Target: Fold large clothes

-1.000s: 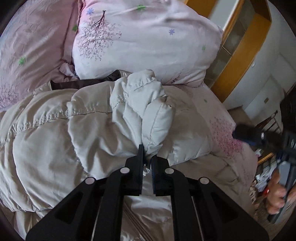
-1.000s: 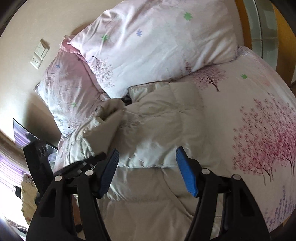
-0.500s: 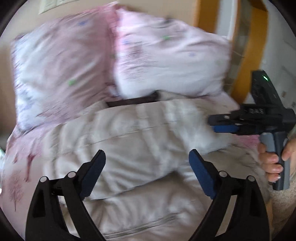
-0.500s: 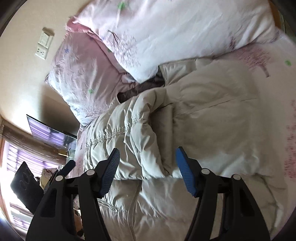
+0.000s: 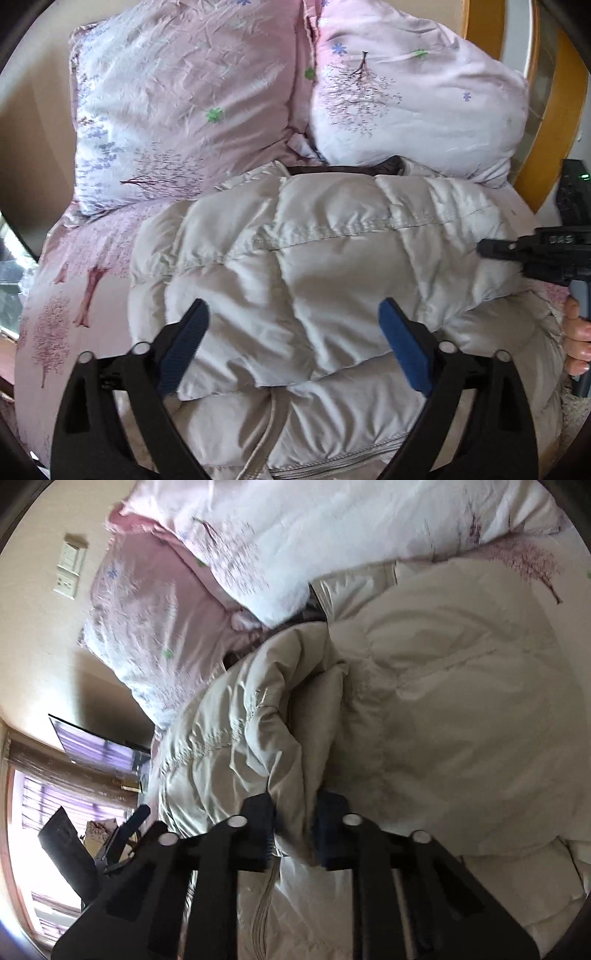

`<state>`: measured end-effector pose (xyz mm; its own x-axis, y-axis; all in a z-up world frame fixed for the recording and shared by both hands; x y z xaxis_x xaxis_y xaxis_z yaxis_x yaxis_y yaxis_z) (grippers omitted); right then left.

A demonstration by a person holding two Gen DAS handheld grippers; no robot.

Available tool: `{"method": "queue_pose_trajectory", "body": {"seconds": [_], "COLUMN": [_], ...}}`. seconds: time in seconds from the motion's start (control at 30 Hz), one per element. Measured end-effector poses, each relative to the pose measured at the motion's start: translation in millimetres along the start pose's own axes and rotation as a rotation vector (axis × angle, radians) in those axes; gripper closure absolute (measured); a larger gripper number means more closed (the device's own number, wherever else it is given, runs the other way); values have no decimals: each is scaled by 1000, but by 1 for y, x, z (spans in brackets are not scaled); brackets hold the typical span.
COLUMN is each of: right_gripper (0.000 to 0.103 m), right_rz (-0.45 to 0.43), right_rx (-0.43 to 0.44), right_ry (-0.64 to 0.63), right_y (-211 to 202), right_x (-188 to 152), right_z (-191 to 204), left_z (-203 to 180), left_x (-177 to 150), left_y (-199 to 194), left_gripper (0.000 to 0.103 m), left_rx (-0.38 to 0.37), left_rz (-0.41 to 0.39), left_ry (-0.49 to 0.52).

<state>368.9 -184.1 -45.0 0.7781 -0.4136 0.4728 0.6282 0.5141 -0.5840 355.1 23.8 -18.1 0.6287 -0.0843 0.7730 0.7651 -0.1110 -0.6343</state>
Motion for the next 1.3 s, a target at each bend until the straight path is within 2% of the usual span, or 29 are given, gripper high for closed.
{"method": "queue_pose_trajectory", "body": {"seconds": [0.1,0.23,0.4,0.53,0.63,0.7,0.73,0.8,0.83,0.87,0.93,0.97,1.0,1.13,1.23,1.3], "right_gripper": [91,92,91,86,69,41,35,16,13,12,18,32,37,45,47,51], "right_rz": [-67,-113,-43,-27,-35,-66,-86,-119,-140,-155,-195,-221,-221,-151,-77,-40], "right_rx": [7,-29,-146,-159,-168,-187,-191,-194,-199,-200,-183,-161,-145,-116,-190,-233], "right_ry": [-14,-7,82,59,27,-1,-12,-33,-46,-58,-96,-134,-155,-173,-185,-181], "right_y": [-14,-25,-7,-8,-19,-33,-41,-56,-64,-68,-73,-75,-73,-50,-17,-3], "right_x": [10,16,1,0,1,4,5,8,10,11,13,15,15,5,-1,-5], "right_z": [4,-2,-43,-41,-34,-30,-28,-24,-23,-21,-11,-2,4,15,6,-4], "left_z": [6,14,17,13,8,4,5,10,13,16,20,21,22,22,23,23], "left_x": [0,-4,-11,-3,-3,-7,-8,-12,-13,-15,-18,-19,-20,-22,-22,-23], "left_y": [-3,-3,-1,-11,-17,-19,-20,-19,-18,-17,-14,-12,-12,-12,-14,-16], "left_gripper": [2,2,2,2,2,2,2,2,2,2,2,2,2,2,2,2], "left_rx": [46,86,92,84,96,87,93,99,105,119,138,146,153,164,151,142], "left_rz": [-19,4,36,-44,-58,-41,-40,-21,-14,-4,8,13,15,18,18,15], "left_ry": [14,-2,-6,36,97,128,126,104,96,86,76,76,78,84,77,78]}}
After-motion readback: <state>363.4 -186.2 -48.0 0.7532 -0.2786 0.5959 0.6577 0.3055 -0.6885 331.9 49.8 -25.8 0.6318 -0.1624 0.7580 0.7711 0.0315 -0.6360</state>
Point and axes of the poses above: each gripper's, at about its wrist camera, not at the fingertips, and y roughly the way its jaws point, z to its left, x to its top, the point moved 10 cm from there along y, roughly the way its jaws point, and after that the axes turned 11 degrees about -z, right-handed, at the moved point
